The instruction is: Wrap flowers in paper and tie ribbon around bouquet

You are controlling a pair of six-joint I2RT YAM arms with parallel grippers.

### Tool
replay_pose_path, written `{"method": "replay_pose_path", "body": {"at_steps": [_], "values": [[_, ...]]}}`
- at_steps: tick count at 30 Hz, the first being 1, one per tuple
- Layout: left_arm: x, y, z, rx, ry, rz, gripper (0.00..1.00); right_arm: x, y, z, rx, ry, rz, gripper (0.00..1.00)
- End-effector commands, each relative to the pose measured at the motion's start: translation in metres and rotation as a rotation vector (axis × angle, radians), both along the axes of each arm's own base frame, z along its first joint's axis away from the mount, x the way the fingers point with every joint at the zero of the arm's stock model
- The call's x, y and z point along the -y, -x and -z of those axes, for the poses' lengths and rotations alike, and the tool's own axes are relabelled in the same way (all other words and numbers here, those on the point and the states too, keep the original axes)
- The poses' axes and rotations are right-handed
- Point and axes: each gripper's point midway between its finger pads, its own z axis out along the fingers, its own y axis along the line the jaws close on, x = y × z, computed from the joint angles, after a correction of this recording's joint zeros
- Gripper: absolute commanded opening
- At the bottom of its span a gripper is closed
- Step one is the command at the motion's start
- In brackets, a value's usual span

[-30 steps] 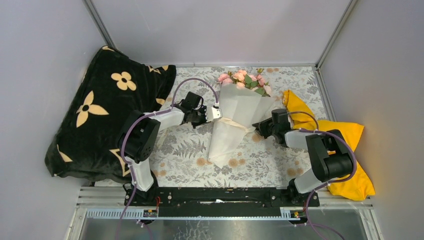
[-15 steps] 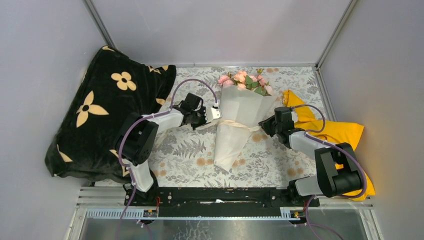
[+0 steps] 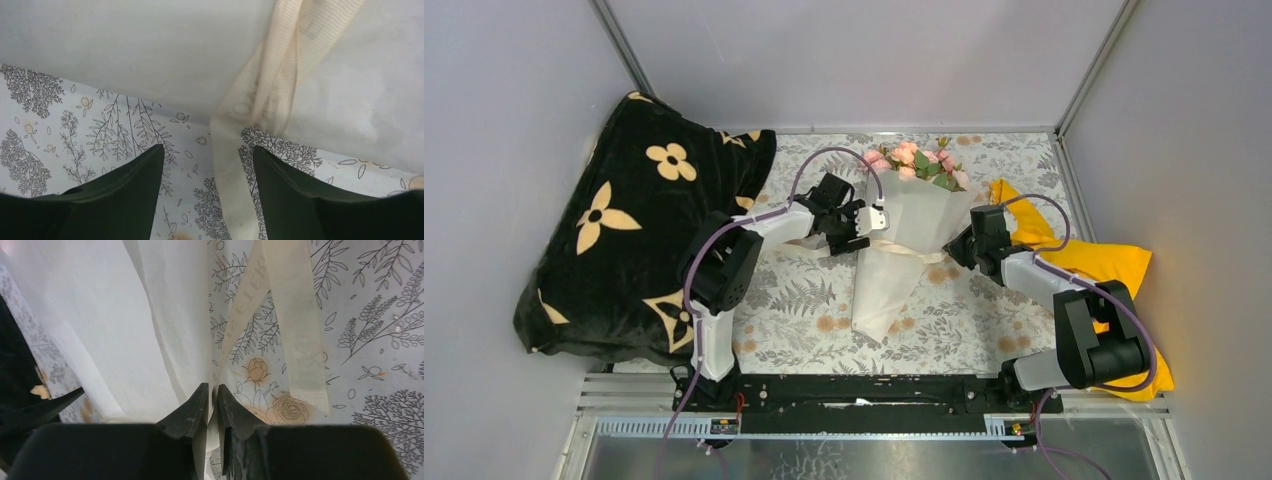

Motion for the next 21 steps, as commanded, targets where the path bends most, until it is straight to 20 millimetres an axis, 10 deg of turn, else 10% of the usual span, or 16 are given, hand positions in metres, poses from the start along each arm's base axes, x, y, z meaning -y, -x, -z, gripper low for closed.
{"method": "replay_pose_path", "body": {"at_steps": [1,8,10,21], "values": [[-0.015,0.018,0.029,-0.071,-0.103,0.018,0.68,0.007,-0.004,-0.013,0.021,0.085,-0.035,0.19],[-0.023,0.042,0.041,-0.107,-0.143,0.036,0.0,0.016,0.002,-0.013,-0.02,0.174,-0.073,0.13],[-0.021,0.042,0.041,-0.109,-0.123,-0.001,0.0,0.018,0.002,-0.015,-0.018,0.194,-0.089,0.0],[-0.021,0.047,0.019,-0.086,-0.045,-0.132,0.0,0.003,-0.001,-0.033,0.047,0.139,-0.155,0.0]]}}
